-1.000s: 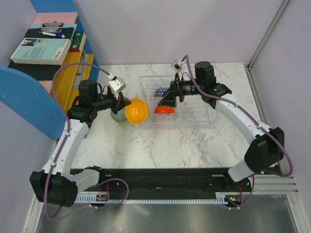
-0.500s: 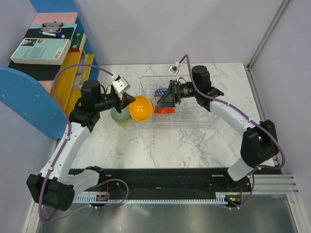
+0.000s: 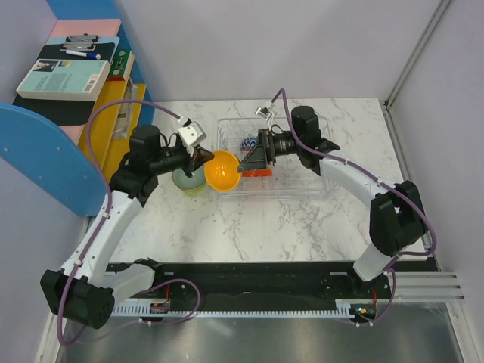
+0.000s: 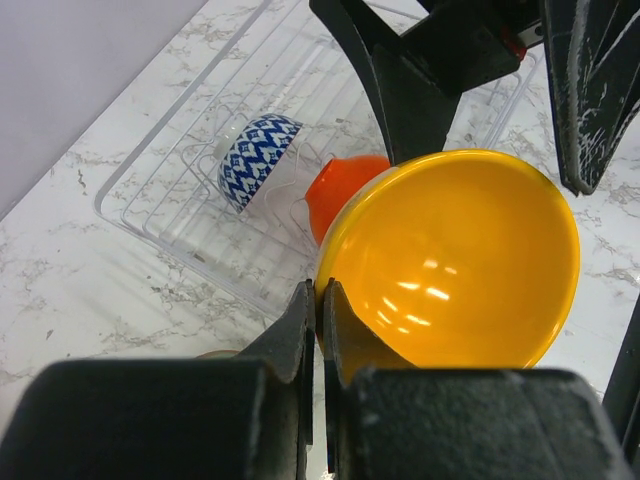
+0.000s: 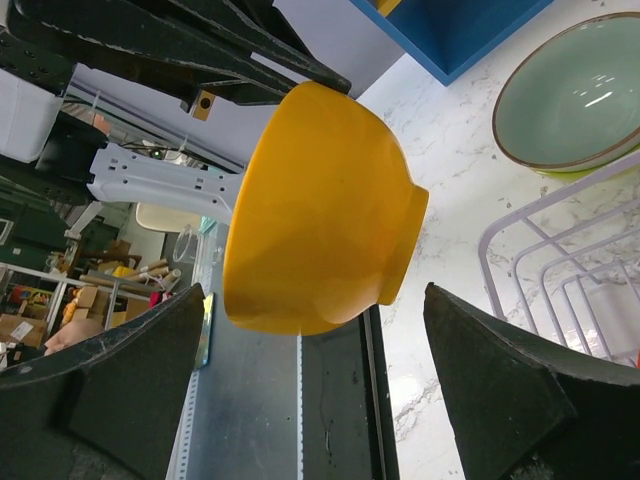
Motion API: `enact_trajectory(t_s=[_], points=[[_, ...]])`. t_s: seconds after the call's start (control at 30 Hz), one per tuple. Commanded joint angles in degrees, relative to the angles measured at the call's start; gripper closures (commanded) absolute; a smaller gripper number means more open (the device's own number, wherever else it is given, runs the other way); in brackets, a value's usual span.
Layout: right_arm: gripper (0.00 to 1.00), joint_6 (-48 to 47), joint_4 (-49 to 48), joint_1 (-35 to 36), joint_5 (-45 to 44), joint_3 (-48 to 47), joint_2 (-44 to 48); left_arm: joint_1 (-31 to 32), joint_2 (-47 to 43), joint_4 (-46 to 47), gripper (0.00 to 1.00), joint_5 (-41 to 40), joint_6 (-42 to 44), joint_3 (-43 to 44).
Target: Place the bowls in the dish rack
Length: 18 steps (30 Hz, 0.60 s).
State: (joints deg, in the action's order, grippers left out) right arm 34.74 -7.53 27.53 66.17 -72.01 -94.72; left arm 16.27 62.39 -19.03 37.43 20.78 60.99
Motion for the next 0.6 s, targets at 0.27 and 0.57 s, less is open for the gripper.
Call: enact_trajectory(t_s=[0.27,0.57], points=[[0.02,1.81,-5.12,1.47,2.21,0.02,-2.23,1.04,-0.87,4.61,0.98,0.19,-2.41,0.27],[0.06,4.54,-8.29,1.65,2.56,0.2,-2.31,1.48,-0.78,5.05,0.98,-0.08,-2.14,-0.96]])
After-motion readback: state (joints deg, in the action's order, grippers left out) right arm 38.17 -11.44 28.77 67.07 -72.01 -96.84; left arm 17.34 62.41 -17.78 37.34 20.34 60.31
